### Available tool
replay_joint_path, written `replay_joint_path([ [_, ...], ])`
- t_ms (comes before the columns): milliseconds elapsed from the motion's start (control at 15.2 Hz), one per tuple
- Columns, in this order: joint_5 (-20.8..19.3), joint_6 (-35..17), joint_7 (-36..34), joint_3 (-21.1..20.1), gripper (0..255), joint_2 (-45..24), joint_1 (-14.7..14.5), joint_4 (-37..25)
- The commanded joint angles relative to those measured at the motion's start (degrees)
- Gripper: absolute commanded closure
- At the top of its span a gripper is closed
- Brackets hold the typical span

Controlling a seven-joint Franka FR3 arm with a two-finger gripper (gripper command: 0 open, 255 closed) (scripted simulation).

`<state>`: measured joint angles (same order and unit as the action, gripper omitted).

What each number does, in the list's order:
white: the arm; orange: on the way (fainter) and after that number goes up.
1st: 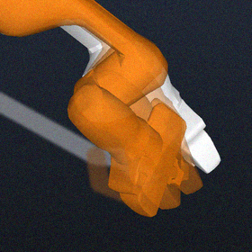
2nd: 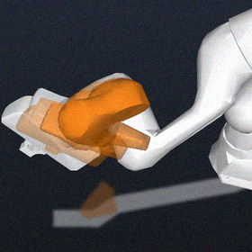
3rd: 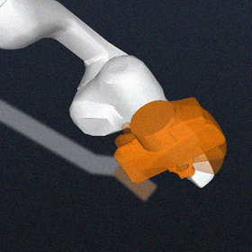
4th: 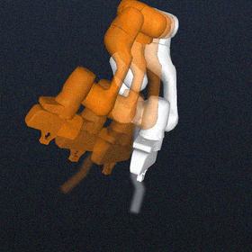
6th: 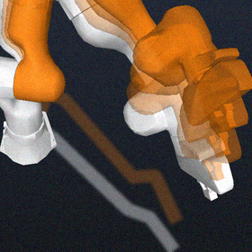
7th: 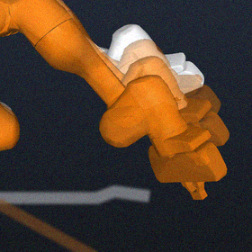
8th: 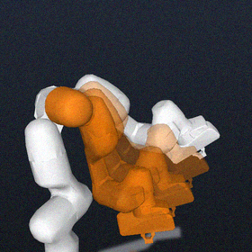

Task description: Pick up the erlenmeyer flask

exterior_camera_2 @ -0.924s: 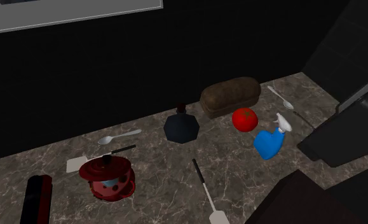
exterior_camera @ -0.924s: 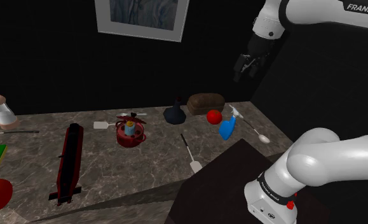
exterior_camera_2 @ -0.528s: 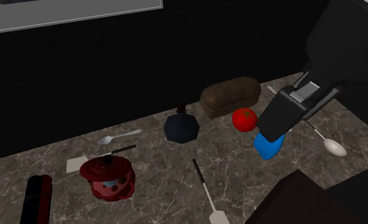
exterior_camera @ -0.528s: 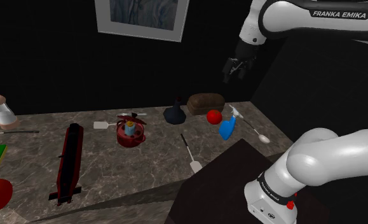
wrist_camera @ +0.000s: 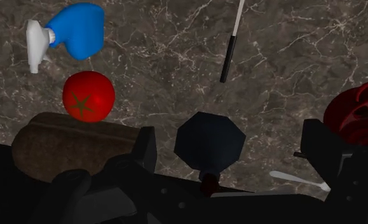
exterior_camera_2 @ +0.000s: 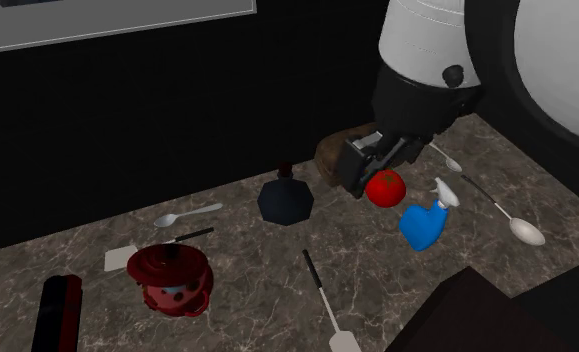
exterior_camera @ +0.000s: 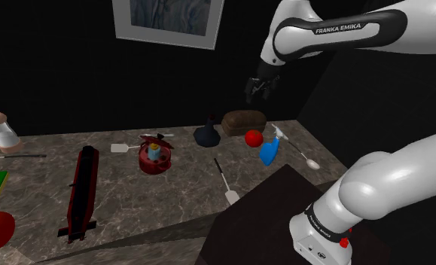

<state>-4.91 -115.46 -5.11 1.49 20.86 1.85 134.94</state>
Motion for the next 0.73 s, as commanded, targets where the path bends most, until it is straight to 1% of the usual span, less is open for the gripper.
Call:
replay_joint_path([
  [0, 0.39, -3.15, 0.33, 0.44, 0, -4.47, 0.05, -1.28],
  [330, 1.93, -9.02, 1.83, 1.50, 0, -15.56, 0.27, -6.25],
  [660, 4.16, -13.14, 3.68, 2.01, 0, -26.83, 0.73, -13.06],
])
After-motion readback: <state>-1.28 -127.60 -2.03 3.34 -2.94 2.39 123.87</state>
